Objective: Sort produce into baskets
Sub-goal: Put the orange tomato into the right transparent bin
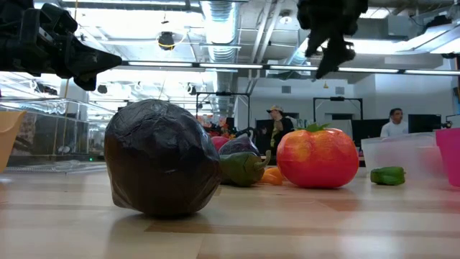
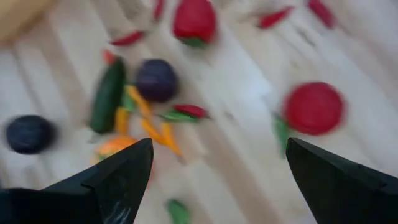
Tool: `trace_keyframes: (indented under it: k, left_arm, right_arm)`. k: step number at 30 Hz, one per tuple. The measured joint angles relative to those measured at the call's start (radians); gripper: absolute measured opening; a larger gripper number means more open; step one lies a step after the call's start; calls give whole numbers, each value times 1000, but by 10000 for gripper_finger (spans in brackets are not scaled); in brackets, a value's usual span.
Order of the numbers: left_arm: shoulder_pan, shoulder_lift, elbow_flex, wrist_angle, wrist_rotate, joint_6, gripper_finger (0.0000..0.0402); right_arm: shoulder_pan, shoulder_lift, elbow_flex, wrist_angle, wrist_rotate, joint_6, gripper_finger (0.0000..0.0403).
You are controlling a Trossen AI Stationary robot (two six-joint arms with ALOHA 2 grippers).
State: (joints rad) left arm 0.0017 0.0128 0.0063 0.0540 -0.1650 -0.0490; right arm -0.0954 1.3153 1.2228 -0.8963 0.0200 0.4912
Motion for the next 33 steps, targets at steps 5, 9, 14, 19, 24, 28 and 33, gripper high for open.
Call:
trace_keyframes:
  k: [5,9,14,19,24,28,33]
  left_arm:
    - [0,0,0,0,0,0,0]
    - [0,0,0,0,0,0,0]
    - [0,1,0,1,0,0,0]
    - [0,6,0,-1,0,0,0]
    - [0,6,0,0,0,0,0]
    - [0,7,0,0,0,0,0]
    - [0,7,0,0,0,0,0]
  right_arm:
    - [88,20,1,91,0,73,393]
    - [157,52,1,139,0,84,393]
    - [230,125,1,188,1,85,393]
    - [290,223,1,203,1,85,393]
    - [330,298,1,205,1,80,393]
    - [351,342,1,205,1,77,393]
    - [358,379,1,209,4,76,393]
